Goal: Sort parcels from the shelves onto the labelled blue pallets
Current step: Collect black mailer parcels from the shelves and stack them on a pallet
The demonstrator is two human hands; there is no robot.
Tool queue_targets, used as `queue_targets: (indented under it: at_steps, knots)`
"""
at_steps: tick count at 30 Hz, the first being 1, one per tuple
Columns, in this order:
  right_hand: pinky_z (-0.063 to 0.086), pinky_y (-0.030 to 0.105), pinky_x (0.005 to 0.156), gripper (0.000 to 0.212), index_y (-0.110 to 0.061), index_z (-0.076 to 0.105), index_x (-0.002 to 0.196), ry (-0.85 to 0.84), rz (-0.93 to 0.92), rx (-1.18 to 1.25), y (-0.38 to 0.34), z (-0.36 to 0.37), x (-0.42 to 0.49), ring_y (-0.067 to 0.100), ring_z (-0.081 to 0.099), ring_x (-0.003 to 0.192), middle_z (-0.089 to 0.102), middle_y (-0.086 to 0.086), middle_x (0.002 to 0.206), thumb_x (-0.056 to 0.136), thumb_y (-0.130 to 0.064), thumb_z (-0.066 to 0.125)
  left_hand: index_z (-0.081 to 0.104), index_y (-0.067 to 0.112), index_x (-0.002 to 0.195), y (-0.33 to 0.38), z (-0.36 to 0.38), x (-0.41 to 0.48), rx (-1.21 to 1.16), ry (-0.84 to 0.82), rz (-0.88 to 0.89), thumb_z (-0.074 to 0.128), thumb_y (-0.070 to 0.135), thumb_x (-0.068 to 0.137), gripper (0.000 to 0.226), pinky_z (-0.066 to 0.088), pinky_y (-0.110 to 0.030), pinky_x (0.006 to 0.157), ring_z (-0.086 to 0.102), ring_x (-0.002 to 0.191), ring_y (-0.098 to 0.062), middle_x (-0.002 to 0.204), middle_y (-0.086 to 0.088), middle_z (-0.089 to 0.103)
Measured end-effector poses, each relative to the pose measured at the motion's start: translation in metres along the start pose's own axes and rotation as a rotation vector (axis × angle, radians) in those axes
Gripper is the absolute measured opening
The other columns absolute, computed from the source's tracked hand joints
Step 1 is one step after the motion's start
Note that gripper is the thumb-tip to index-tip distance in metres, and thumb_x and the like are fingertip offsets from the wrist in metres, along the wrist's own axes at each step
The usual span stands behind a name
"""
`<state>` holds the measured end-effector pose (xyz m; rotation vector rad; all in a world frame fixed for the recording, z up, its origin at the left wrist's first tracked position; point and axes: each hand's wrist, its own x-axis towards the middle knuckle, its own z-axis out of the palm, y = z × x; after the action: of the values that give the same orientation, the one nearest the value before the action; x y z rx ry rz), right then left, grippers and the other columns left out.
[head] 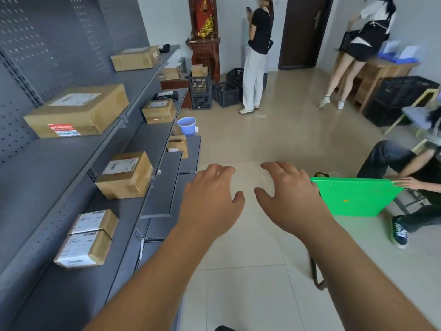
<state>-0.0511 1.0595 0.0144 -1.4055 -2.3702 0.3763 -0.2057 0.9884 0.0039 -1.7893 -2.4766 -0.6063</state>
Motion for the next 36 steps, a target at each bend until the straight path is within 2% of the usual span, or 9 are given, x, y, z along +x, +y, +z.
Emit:
queue_targets:
  at_steps: [6, 13, 17, 24, 31, 36]
  knots:
    - [0.036, 0.043, 0.104, 0.057, -0.031, 0.044, 0.147, -0.06, -0.055, 0.007, 0.011, 0.024, 0.09, 0.027, 0.042, 0.133, 0.045, -0.006, 0.151, 0.093, -0.045, 0.057, 0.046, 0.031, 0.146, -0.016, 0.025, 0.072, 0.005, -0.005, -0.091, 0.054, 0.049, 0.095, 0.055, 0.039, -0.041, 0.104, 0.049, 0.13, -0.021, 0.147, 0.006, 0.049]
    - [0.034, 0.043, 0.107, 0.057, -0.032, 0.041, 0.148, -0.123, -0.085, -0.019, 0.008, 0.066, 0.198, 0.024, 0.04, 0.136, 0.042, -0.007, 0.153, 0.094, -0.048, 0.053, 0.049, 0.031, 0.144, -0.062, 0.055, 0.174, -0.005, -0.006, -0.147, 0.056, 0.049, 0.094, 0.054, 0.041, -0.041, 0.104, 0.05, 0.129, -0.022, 0.146, 0.006, 0.051]
    - [0.033, 0.043, 0.106, 0.057, -0.032, 0.04, 0.148, -0.123, -0.074, -0.044, -0.001, 0.088, 0.27, 0.024, 0.039, 0.136, 0.041, -0.007, 0.153, 0.095, -0.048, 0.052, 0.05, 0.033, 0.143, -0.092, 0.071, 0.249, -0.036, -0.006, -0.115, 0.057, 0.048, 0.094, 0.052, 0.045, -0.041, 0.1, 0.052, 0.125, -0.022, 0.144, 0.007, 0.051]
    - [0.032, 0.042, 0.106, 0.057, -0.031, 0.039, 0.149, -0.095, 0.015, -0.08, -0.013, 0.112, 0.39, 0.024, 0.038, 0.136, 0.04, -0.007, 0.153, 0.096, -0.048, 0.05, 0.046, 0.032, 0.144, -0.133, 0.09, 0.384, -0.048, -0.046, -0.026, 0.054, 0.047, 0.095, 0.052, 0.039, -0.041, 0.103, 0.045, 0.132, -0.021, 0.146, 0.006, 0.047]
    - [0.031, 0.043, 0.108, 0.057, -0.03, 0.04, 0.149, -0.103, 0.135, -0.076, 0.011, 0.138, 0.49, 0.025, 0.038, 0.138, 0.041, -0.005, 0.154, 0.096, -0.049, 0.05, 0.045, 0.03, 0.145, -0.147, 0.125, 0.493, -0.044, -0.113, 0.044, 0.053, 0.046, 0.095, 0.053, 0.039, -0.042, 0.105, 0.046, 0.131, -0.023, 0.147, 0.004, 0.047]
    - [0.032, 0.044, 0.107, 0.057, -0.03, 0.039, 0.149, -0.106, 0.14, -0.068, 0.039, 0.154, 0.577, 0.024, 0.038, 0.137, 0.041, -0.006, 0.153, 0.096, -0.05, 0.049, 0.045, 0.031, 0.145, -0.147, 0.158, 0.579, -0.018, -0.125, 0.044, 0.053, 0.046, 0.095, 0.053, 0.038, -0.041, 0.102, 0.047, 0.129, -0.023, 0.146, 0.006, 0.046]
